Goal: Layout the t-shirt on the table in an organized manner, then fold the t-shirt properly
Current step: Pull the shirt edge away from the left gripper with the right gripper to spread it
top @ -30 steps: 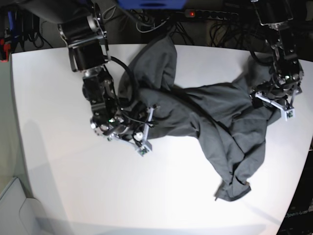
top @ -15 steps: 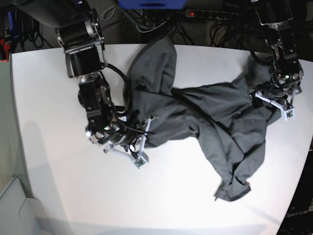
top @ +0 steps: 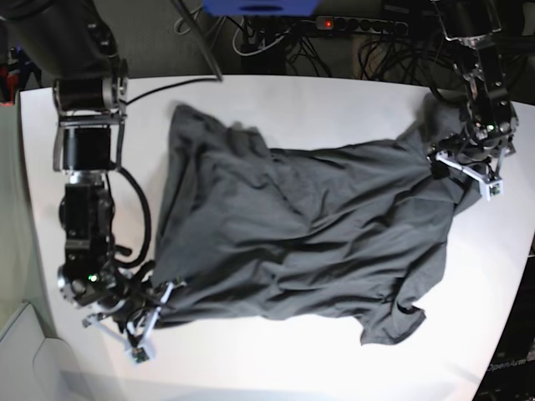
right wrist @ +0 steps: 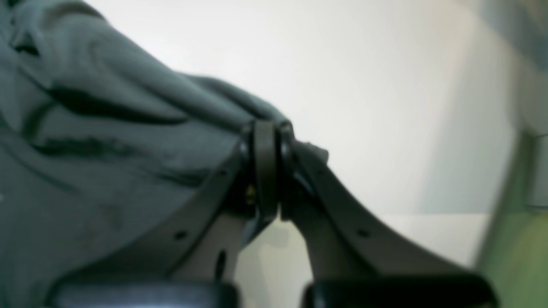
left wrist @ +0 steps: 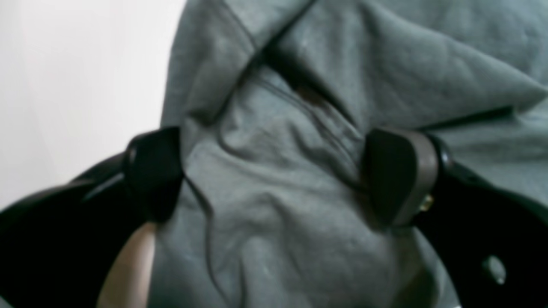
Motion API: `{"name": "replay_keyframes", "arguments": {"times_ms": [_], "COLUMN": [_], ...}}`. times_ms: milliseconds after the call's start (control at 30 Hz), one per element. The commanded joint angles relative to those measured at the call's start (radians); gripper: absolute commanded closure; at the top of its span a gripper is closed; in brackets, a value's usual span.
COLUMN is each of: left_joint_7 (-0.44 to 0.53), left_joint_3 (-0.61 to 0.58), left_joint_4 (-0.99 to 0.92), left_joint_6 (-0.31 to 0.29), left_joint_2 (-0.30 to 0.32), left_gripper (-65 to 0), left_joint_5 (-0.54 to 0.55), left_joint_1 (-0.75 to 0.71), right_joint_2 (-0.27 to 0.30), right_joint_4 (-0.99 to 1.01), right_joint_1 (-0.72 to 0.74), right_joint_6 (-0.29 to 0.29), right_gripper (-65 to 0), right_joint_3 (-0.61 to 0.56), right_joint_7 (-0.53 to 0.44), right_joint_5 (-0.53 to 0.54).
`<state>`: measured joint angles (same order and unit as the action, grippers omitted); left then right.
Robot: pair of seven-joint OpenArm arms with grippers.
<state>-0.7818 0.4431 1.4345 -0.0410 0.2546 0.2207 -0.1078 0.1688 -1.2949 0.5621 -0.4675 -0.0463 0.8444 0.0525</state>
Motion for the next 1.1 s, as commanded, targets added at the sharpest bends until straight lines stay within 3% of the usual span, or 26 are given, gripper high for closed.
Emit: {"name": "replay_keyframes", "arguments": {"times_ms": [0,267,400,600,733,1067], "left_joint_7": [0.011,0.011,0.011,0.011,0.002,-0.003], "left_joint_3": [0.004,0.004,0.004,0.004,0.004,0.004], "left_joint_4": [0.019,0.025,0.025,0.028,0.062,0.154], "left_joint_6": [0.003,0.003,0.003,0.003,-0.001,0.003], "left_joint_2": [0.015,0.015,0.016,0.016,0.016,0.01], "left_gripper": [-65.0,-65.0,-65.0,-65.0,-65.0,-65.0], "left_joint_5": [-0.004,-0.004,-0.004,-0.004,-0.004,-0.002], "left_joint_1": [0.01,0.006,0.006,0.006,0.004,0.006], "right_joint_2": [0.015,0.051,0.064,0.073,0.085,-0.007], "right_joint_4": [0.008,0.189,0.212,0.197,0.048,-0.432], "right_joint_1": [0.06,0.161,0.164,0.169,0.091,-0.31], "right_joint_6": [0.002,0.002,0.002,0.002,0.002,0.002], "right_gripper": [0.0,-1.3,-10.5,-29.2,-35.0,-31.9], "right_joint_3": [0.004,0.004,0.004,0.006,0.075,0.093], "right_joint_7": [-0.026,-0.037,-0.038,-0.026,0.051,0.177], "right_joint_5": [0.005,0.005,0.005,0.007,0.011,0.005]}}
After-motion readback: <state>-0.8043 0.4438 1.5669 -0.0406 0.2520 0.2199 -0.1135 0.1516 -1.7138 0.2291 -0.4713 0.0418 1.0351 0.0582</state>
